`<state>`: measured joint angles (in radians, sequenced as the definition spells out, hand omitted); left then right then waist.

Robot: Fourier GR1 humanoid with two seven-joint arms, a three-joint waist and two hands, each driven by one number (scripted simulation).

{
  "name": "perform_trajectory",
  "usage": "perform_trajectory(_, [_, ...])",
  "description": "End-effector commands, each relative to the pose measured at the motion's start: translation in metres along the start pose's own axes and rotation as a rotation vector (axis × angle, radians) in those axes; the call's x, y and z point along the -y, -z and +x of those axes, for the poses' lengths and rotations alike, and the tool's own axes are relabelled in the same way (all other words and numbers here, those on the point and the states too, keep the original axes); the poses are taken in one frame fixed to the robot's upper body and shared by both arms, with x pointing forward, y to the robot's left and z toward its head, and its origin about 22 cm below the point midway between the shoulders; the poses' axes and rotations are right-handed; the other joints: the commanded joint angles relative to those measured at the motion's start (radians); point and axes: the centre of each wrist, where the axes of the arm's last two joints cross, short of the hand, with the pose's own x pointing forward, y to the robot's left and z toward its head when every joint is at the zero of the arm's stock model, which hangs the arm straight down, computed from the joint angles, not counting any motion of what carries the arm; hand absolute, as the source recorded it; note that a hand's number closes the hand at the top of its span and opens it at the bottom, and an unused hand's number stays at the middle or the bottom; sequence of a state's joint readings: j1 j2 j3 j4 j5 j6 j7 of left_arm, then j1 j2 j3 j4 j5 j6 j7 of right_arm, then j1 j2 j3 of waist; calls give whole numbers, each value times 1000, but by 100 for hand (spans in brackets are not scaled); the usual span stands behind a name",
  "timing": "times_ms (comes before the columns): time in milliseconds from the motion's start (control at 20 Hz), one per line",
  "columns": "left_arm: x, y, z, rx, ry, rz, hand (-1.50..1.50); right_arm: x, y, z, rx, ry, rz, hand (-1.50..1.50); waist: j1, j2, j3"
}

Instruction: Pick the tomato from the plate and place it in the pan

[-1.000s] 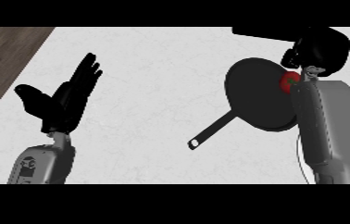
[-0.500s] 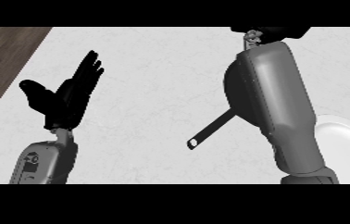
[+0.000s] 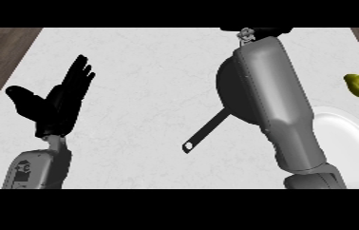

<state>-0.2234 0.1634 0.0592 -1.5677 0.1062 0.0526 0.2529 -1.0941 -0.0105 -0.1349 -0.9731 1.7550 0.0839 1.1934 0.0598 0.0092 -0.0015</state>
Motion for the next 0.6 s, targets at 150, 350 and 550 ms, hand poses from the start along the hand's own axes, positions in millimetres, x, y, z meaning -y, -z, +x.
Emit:
perform_trajectory(150, [2, 1, -2, -17, 9, 42, 0, -41, -7, -25, -167, 81, 15, 150, -49, -5, 2])
perform_trajectory(350, [-13, -18, -14, -8, -2, 63, 0, -82, 9, -62, -123, 126, 45, 150, -52, -7, 2])
perform_trajectory(550, [-15, -16, -4, -9, -11, 51, 0, -121, -5, -77, -108, 133, 87, 150, -47, -5, 2])
